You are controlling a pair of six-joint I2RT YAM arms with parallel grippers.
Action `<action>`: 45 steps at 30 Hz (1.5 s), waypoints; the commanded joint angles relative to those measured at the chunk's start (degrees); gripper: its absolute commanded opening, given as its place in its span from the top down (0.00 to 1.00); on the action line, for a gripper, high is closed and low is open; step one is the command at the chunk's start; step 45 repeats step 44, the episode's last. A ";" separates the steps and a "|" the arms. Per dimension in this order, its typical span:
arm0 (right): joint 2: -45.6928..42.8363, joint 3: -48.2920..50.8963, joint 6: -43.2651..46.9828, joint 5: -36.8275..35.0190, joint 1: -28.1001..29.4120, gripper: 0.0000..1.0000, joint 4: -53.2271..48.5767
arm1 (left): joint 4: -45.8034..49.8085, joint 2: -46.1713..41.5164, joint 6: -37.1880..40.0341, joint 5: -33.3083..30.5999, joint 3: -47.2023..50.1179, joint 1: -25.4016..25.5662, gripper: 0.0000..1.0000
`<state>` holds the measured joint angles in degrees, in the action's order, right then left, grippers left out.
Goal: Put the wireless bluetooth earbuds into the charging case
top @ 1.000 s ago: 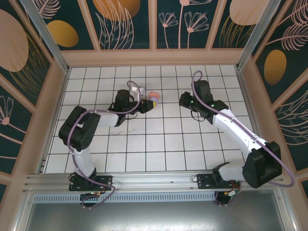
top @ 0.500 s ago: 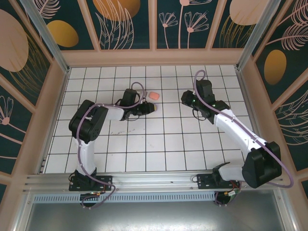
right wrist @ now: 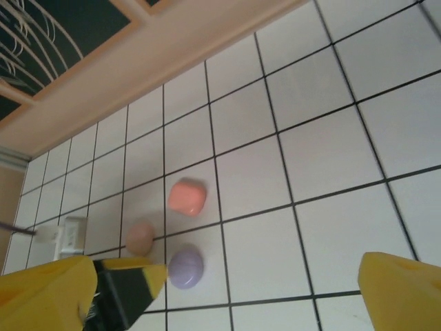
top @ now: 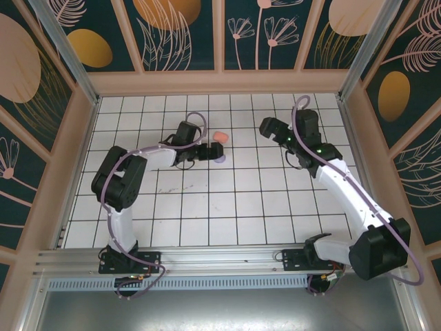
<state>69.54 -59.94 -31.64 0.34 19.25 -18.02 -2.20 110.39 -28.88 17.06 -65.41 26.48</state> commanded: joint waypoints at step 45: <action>18.70 46.17 30.87 1.58 -21.33 0.01 88.69 | -70.67 -23.27 24.75 -22.59 51.77 -26.48 0.01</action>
